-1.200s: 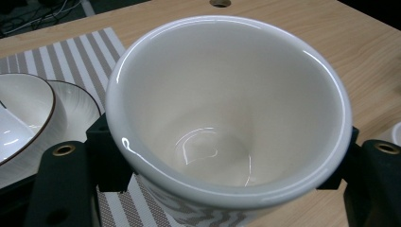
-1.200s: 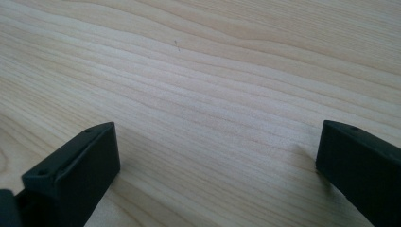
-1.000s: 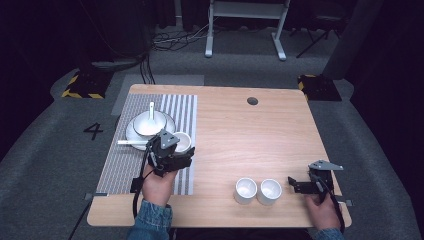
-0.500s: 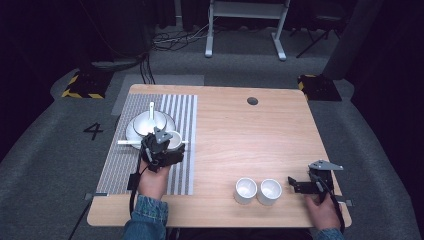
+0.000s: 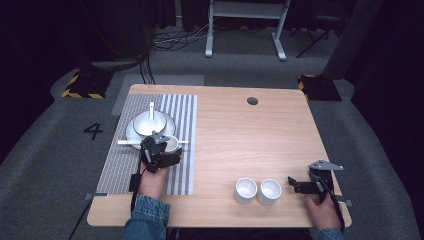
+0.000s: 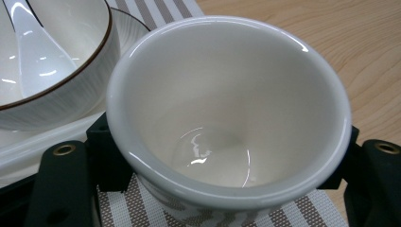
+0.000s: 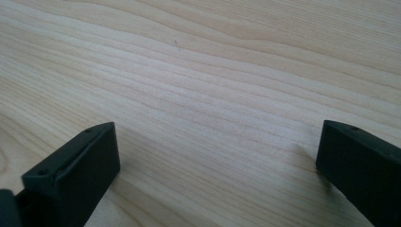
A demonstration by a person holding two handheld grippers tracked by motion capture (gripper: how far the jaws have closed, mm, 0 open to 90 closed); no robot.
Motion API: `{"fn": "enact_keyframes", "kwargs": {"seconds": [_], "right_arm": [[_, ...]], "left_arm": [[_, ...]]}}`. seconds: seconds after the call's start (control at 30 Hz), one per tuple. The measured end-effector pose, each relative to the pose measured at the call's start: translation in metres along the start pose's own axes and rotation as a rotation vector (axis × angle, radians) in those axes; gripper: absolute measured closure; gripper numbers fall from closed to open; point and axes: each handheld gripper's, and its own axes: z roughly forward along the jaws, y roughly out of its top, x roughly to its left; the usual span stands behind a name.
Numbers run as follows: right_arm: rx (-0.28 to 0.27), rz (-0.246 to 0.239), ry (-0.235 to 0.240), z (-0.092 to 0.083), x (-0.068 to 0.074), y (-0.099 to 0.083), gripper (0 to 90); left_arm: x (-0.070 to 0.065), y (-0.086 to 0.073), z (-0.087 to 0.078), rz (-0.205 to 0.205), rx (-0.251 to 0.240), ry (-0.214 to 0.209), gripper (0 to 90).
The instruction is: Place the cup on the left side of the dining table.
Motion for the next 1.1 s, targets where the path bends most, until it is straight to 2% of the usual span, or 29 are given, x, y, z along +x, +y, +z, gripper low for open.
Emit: {"fn": "enact_keyframes", "kwargs": {"seconds": [0.2,0.63,0.93,1.1], "right_arm": [[0.000,0.000,0.000,0.000,0.000,0.000,0.3],[0.000,0.000,0.000,0.000,0.000,0.000,0.3],[0.000,0.000,0.000,0.000,0.000,0.000,0.3],[0.000,0.000,0.000,0.000,0.000,0.000,0.3]], "left_arm": [[0.006,-0.004,0.007,-0.008,0.030,0.007,26.5],[0.007,-0.010,0.022,-0.022,0.067,0.010,26.6],[0.009,-0.012,0.027,-0.023,0.083,0.015,26.5],[0.007,-0.012,0.030,-0.010,0.093,0.020,26.5]]}}
